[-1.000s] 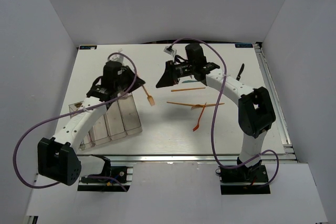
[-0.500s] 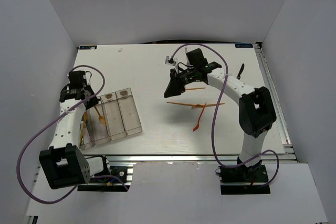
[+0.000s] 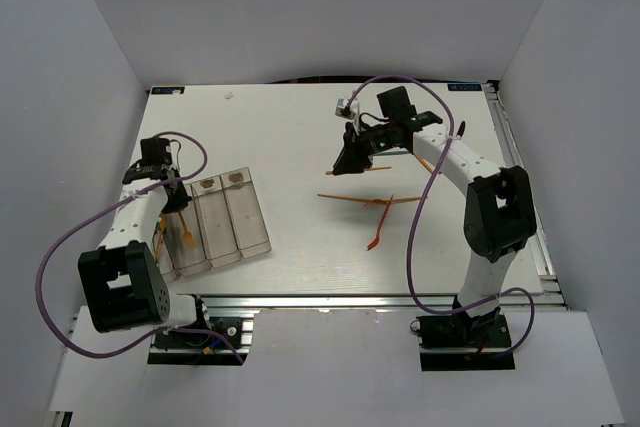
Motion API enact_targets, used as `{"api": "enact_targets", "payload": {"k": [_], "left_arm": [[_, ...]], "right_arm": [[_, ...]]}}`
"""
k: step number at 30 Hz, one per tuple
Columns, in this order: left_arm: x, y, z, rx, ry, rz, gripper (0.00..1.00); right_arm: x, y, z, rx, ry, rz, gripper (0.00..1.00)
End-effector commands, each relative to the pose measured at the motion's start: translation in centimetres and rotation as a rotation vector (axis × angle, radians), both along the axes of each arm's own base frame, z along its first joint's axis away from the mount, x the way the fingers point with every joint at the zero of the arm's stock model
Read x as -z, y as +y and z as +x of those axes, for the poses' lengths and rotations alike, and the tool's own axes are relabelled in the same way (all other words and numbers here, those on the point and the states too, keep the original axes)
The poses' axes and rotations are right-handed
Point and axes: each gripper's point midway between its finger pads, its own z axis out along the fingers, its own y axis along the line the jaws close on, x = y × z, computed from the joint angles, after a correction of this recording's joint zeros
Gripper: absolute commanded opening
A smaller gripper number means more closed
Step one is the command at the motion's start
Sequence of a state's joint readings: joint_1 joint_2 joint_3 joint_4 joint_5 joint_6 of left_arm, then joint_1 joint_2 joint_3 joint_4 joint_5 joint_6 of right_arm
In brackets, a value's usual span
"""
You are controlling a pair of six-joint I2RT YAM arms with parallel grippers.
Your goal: Sort the eating utensils into containers
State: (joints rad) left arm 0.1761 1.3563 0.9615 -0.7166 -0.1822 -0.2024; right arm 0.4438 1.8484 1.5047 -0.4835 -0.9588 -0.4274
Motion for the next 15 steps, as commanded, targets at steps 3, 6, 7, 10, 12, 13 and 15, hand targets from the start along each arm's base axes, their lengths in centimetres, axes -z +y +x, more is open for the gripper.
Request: {"api": "enact_targets", "payload": {"k": [3, 6, 7, 10, 12, 13, 15], "left_arm": [[0.2, -0.6, -0.1, 0.016, -0.016, -0.038, 0.44], [-0.4, -0.7, -0.3, 0.004, -0.035, -0.037, 0.65], [-0.7, -0.6, -0.4, 0.001, -0.039, -0.037, 0.68], [-2.0, -0.7, -0.4, -0.007, -0.069, -0.039, 0.76], [-3.3, -1.1, -0.1, 0.002, -0.103, -0.056, 0.77], [-3.7, -1.4, 0.0, 0.005, -0.115, -0.069, 0.78], [-4.6, -2.7, 0.2, 0.036, -0.147, -0.133, 0.78]], "right_arm": [[1.5, -3.2, 0.9, -0.056, -0.280, -0.158, 0.36], [3.8, -5.3, 0.4, -0.143, -0.366, -0.259, 0.44], [4.3, -5.8, 0.2, -0.165, -0.381, -0.284, 0.46], [5.8, -8.1, -0.3, -0.204, -0.432, -0.367, 0.50], [6.4, -10.0, -0.1, -0.198, -0.439, -0.395, 0.50], [6.2, -10.7, 0.0, -0.200, -0.447, -0.400, 0.50], [6.5, -13.1, 0.5, -0.183, -0.449, -0.427, 0.50]]}}
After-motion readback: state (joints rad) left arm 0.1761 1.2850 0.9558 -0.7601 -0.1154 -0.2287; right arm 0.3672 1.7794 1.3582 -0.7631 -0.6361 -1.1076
